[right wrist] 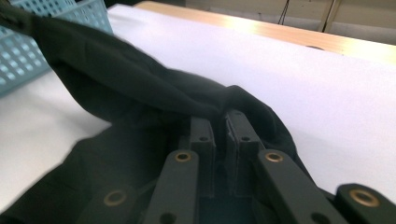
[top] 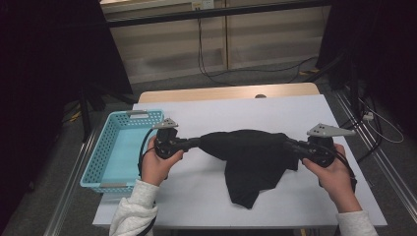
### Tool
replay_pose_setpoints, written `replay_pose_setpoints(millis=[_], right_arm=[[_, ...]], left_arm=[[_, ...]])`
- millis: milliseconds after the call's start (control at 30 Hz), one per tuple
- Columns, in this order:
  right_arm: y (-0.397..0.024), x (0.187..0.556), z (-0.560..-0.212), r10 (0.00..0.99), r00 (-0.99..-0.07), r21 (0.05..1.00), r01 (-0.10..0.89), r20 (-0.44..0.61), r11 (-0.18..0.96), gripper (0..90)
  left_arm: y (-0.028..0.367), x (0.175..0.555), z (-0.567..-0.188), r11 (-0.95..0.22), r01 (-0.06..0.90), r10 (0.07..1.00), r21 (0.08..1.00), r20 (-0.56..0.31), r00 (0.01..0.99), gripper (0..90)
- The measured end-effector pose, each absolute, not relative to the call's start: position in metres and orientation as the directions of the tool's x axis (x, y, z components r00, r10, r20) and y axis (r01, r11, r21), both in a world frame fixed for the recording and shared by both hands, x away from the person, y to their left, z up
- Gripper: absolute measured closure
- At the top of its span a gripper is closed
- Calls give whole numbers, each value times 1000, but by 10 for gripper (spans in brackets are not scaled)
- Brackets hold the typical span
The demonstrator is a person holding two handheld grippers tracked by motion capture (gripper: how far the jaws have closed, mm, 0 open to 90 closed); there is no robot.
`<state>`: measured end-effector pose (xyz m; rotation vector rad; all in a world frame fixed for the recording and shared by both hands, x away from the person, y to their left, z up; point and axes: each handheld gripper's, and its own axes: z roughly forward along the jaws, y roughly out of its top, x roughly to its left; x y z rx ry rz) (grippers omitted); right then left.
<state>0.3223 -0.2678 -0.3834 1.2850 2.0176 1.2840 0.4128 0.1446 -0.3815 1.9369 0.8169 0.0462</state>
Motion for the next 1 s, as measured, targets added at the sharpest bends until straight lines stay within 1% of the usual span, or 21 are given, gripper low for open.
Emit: replay_pose_setpoints(millis=[100,167,267,333,433,533,633,700,767,800,833,900,1000], right_arm=[[-269,331,-385,876,-465,856,498,127,140,816],[-267,342,-391,880,-455,843,520,134,140,813],[-256,360,-403,889,-445,812,556,110,178,816],[-249,372,-412,891,-440,797,576,116,181,816],[-242,387,-422,899,-421,783,597,122,173,817],[-241,400,-427,919,-376,779,610,121,147,817],[-241,410,-433,925,-364,766,624,111,154,809],[-239,412,-437,924,-370,752,636,100,174,766],[-236,412,-440,921,-379,741,643,89,194,690],[-235,410,-441,921,-382,741,640,79,202,684],[-235,410,-441,918,-390,745,632,69,213,658],[-236,407,-438,922,-383,749,628,64,210,585],[-238,401,-430,920,-388,774,597,49,210,540]], left_arm=[[142,416,-388,-277,532,567,800,-310,763,882],[141,419,-394,-275,544,573,793,-319,755,881],[140,423,-402,-277,564,586,778,-328,741,880],[140,426,-407,-277,580,593,767,-338,731,879],[141,430,-412,-271,588,617,762,-331,714,878],[142,432,-416,-248,595,649,765,-325,688,878],[141,436,-422,-241,618,660,748,-340,670,879],[142,438,-426,-247,628,660,738,-346,666,878],[142,438,-429,-253,630,664,734,-342,665,876],[142,438,-429,-250,632,663,733,-346,664,876],[141,438,-429,-254,633,664,731,-343,664,875],[141,438,-428,-255,630,666,734,-339,665,874],[142,437,-427,-253,629,664,735,-341,666,873]])
